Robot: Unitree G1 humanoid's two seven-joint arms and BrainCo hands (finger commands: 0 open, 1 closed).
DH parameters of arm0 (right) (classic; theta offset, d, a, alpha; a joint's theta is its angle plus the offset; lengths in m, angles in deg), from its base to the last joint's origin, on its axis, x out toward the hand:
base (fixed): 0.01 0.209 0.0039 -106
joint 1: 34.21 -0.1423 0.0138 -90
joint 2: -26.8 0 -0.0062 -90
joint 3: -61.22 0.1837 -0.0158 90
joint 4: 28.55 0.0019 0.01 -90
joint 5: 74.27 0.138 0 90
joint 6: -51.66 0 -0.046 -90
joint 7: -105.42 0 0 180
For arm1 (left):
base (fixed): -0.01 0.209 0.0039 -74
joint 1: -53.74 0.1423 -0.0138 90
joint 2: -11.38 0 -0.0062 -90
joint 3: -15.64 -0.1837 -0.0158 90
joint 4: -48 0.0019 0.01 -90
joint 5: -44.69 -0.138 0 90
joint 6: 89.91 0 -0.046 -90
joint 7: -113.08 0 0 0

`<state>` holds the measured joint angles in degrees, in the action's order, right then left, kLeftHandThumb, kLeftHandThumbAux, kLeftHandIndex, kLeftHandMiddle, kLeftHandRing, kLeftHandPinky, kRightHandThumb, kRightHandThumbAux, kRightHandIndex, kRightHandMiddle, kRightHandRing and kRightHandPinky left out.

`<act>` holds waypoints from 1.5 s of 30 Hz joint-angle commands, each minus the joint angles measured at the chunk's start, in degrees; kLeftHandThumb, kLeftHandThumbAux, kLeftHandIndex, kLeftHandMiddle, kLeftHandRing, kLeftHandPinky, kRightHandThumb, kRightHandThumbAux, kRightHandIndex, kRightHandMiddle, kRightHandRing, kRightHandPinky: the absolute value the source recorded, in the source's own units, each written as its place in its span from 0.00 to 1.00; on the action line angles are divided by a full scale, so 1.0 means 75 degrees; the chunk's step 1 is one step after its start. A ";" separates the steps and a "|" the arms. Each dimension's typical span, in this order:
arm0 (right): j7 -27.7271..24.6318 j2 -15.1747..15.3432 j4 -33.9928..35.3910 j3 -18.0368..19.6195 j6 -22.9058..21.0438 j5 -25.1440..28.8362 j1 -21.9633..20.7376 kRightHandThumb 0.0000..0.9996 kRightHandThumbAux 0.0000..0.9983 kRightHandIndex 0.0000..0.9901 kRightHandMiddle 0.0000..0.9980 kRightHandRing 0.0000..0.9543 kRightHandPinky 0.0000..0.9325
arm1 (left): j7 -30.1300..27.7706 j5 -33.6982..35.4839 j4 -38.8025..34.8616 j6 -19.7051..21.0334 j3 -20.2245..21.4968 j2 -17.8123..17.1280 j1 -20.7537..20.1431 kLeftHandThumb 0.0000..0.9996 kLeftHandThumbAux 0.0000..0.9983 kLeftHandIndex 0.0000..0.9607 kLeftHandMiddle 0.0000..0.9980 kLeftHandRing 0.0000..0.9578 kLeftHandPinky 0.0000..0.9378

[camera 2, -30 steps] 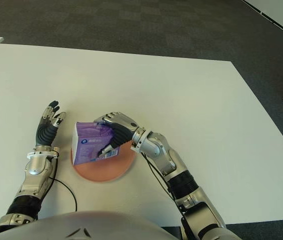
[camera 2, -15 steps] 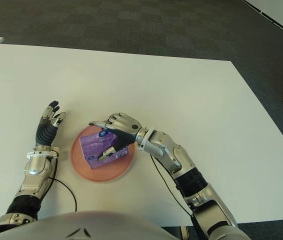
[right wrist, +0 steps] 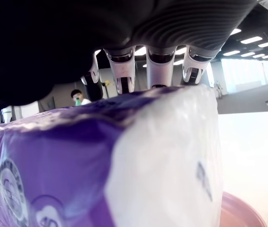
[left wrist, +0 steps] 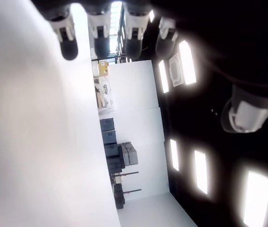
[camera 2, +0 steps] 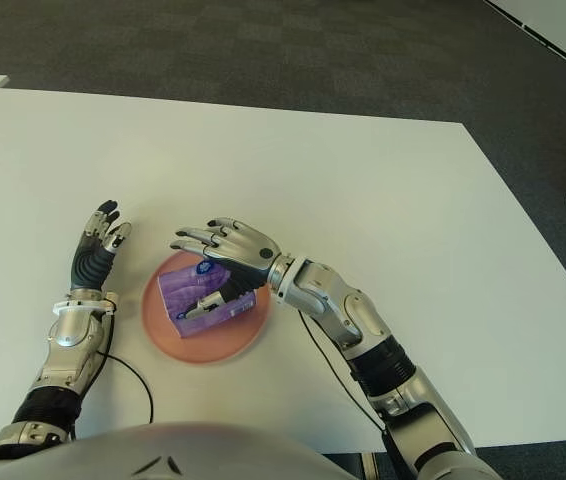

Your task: Put the tissue paper into the plate.

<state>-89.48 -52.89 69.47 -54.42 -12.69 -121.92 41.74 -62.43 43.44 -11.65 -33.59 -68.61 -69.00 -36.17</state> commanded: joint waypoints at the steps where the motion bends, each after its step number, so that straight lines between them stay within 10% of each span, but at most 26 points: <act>1: -0.0119 0.0032 0.0118 0.0034 -0.0251 -0.0154 0.0079 0.27 0.11 0.00 0.00 0.00 0.00 | 0.0002 -0.0174 0.0620 -0.0078 -0.0036 -0.0001 0.0449 0.00 0.45 0.00 0.00 0.00 0.00; 17: 0.0689 -0.0485 0.0119 0.0392 -0.0818 0.0102 0.0107 0.25 0.13 0.00 0.00 0.00 0.00 | 0.0049 -0.0205 0.0776 -0.0218 -0.0008 -0.0021 0.0365 0.00 0.44 0.00 0.00 0.00 0.00; 22: 0.0419 -0.0747 0.0063 0.1336 -0.0991 0.1882 -0.0610 0.24 0.17 0.00 0.00 0.00 0.00 | 0.0041 -0.0120 0.0721 -0.0143 0.0030 0.0031 0.0383 0.00 0.44 0.00 0.00 0.00 0.00; 39: 0.1572 -0.1650 0.0855 0.3321 -0.2486 0.3426 -0.0250 0.29 0.32 0.00 0.00 0.00 0.00 | 0.0083 -0.0181 0.0362 -0.0031 -0.0001 0.0071 0.0561 0.00 0.46 0.00 0.00 0.00 0.00; 45: 0.3126 -0.2115 -0.0492 0.3795 -0.1513 0.3585 -0.0267 0.24 0.39 0.00 0.00 0.00 0.00 | 0.0115 -0.0188 0.0180 0.0081 -0.0017 0.0116 0.0632 0.00 0.46 0.00 0.00 0.00 0.00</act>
<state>-70.93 -67.15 72.65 -28.10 -27.76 -96.85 39.33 -62.08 42.99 -12.58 -34.33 -68.43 -69.00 -35.68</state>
